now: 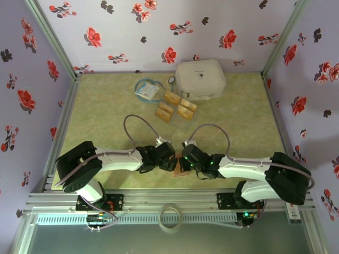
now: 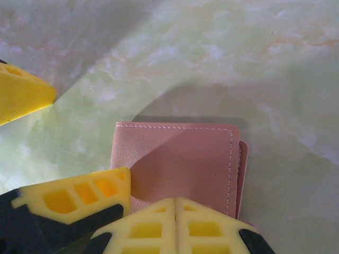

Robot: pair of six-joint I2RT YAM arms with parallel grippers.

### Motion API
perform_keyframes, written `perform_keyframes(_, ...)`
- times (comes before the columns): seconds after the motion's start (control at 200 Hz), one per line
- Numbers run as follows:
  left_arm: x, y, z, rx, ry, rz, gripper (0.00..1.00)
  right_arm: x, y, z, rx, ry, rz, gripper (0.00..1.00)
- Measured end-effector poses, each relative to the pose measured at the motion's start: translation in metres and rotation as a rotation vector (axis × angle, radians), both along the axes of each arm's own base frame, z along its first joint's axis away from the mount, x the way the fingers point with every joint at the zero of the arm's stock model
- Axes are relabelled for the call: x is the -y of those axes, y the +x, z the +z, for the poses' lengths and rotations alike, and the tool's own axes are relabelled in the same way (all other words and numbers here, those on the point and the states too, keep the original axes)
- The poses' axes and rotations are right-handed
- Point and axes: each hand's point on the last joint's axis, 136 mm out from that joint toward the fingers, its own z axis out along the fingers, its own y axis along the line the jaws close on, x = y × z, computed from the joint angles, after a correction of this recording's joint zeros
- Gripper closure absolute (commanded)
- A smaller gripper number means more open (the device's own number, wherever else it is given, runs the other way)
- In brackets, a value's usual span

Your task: Put the credit cards into the card holder

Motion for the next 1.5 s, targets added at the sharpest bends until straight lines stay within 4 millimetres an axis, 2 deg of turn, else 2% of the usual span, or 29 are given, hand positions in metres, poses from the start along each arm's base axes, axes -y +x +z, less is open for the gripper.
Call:
perform_keyframes(0.92, 0.0, 0.0, -0.002, 0.012, -0.002, 0.002, 0.0, -0.004, -0.002, -0.005, 0.019, 0.074, 0.005, 1.0)
perform_keyframes(1.25, 0.002, 0.002, -0.002, 0.015, -0.004, 0.012, 0.0, 0.001, -0.011, -0.004, 0.071, 0.144, 0.005, 1.0)
perform_keyframes(1.5, 0.002, 0.002, -0.003, 0.015, 0.002, 0.019, 0.0, -0.003, -0.012, -0.009, 0.128, 0.137, 0.001, 1.0)
